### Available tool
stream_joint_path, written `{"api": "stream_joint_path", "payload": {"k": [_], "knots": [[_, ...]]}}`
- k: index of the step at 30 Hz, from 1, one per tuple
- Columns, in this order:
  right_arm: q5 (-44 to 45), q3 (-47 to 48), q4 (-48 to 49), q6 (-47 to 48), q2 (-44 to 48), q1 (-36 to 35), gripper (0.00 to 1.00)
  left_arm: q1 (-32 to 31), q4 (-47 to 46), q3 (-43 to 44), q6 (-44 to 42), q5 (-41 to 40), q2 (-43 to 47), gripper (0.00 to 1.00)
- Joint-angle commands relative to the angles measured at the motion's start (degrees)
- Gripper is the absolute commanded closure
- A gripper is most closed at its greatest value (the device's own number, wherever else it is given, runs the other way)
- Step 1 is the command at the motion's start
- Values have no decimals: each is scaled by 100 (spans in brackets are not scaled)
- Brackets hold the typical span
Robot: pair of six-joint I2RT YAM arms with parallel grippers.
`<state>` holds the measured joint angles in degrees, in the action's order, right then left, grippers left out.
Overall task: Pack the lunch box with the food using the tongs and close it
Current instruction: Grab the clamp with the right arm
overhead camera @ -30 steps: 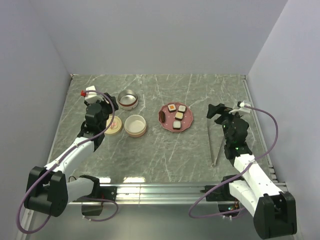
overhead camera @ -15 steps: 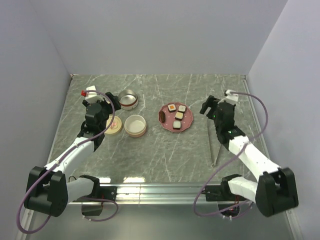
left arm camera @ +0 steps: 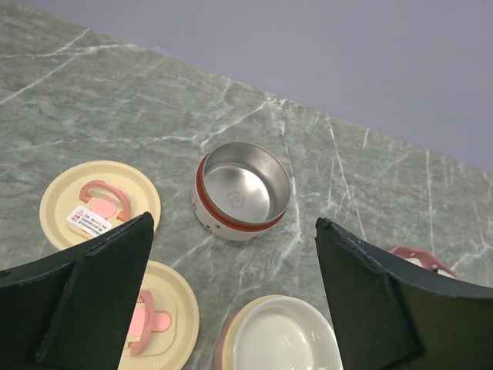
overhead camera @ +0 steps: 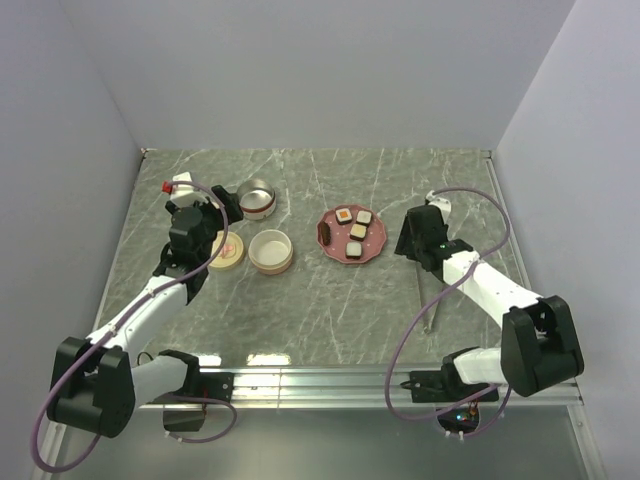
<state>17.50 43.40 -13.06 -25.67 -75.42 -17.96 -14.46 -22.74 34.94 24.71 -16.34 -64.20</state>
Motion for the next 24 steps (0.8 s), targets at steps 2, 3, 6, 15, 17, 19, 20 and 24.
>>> {"api": "stream_joint_path", "payload": {"k": [2,3,6,15,17,19,20,24], "knots": [[8,266,-715,-131,159,-94,43,-13,-152,-75,78,219,277,7],[-1,257,-776,-131,115,-94,45,-13,-152,-84,78,227,294,7],[87,344,-996,-149,-112,-94,47,-13,-143,-101,78,280,347,7],[78,591,-1216,-96,-780,-85,44,-4,-143,-163,87,254,488,6],[122,661,-1295,-96,-895,-24,44,-4,-143,-163,78,254,505,6],[88,723,-1357,-61,-1045,29,44,-4,-195,-207,78,271,549,6],[18,732,-1357,-52,-1071,64,46,-4,-204,-215,78,272,558,6],[-237,889,-1383,114,-1395,248,55,-4,-213,-224,69,254,593,6]]}}
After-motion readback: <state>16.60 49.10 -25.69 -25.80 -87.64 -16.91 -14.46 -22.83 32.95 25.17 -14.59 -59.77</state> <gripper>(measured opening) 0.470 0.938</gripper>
